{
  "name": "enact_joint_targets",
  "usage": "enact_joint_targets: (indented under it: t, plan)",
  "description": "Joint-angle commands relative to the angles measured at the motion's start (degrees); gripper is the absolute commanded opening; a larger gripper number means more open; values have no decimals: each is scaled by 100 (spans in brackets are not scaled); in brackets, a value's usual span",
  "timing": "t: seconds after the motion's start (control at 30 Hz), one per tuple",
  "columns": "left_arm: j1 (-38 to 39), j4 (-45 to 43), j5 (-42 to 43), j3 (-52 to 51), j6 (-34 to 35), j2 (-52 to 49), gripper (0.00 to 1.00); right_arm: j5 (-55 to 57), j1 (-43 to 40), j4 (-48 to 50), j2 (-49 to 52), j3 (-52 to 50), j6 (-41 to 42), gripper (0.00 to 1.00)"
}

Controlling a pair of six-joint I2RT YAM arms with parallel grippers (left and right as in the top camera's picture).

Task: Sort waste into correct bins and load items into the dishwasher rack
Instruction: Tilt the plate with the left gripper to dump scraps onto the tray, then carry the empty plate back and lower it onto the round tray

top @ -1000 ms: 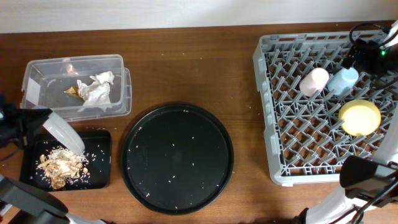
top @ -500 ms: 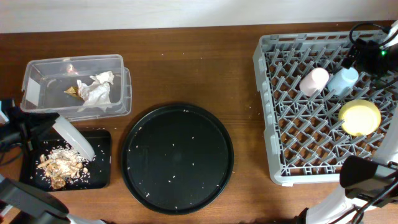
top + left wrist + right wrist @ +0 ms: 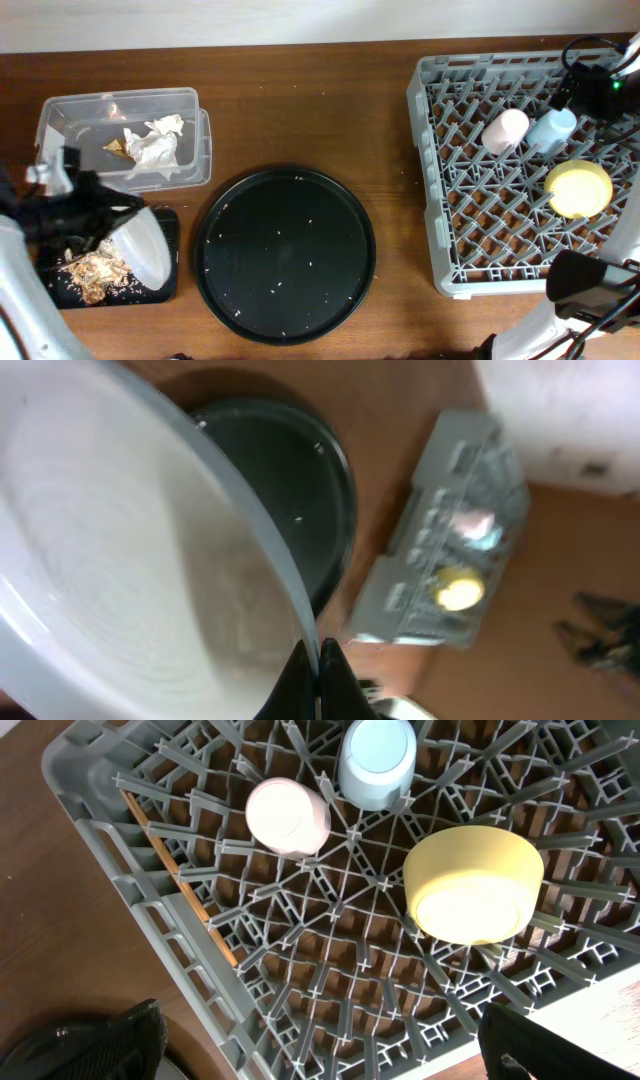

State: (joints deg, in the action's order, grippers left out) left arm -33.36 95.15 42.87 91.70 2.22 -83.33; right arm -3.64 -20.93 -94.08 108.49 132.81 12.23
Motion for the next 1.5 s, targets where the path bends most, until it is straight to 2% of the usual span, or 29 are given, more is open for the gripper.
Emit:
enact_joint_targets:
  t: [0.0, 0.13, 0.27, 0.43, 0.63, 0.93, 1.27, 1.47]
  plan:
    - [949, -256, -640, 15, 170, 271, 1, 92, -15, 0, -7, 11, 28, 98]
    - [2188, -428, -1093, -2, 535, 234, 1, 92, -15, 0, -7, 11, 28, 98]
    - [3700, -883, -2068, -389, 1775, 236, 1, 92, -15, 0, -7, 11, 31, 98]
    - [4905, -1738, -2785, -1130, 2726, 223, 1, 92, -15, 2, -7, 11, 28, 98]
    - [6015, -3630, -3401, -2197, 2820, 164, 1, 92, -15, 0, -7, 11, 31, 98]
    - [6881, -4297, -4937, -2406, 2970, -695, 1, 92, -15, 0, -7, 11, 28, 98]
    - [6900, -4415, -4916, -2406, 3084, -1617, 1, 92, -15, 0, -7, 11, 28, 98]
    - [6900, -4417, -4721, -2406, 3099, -1683, 1, 92, -15, 0, -7, 11, 28, 98]
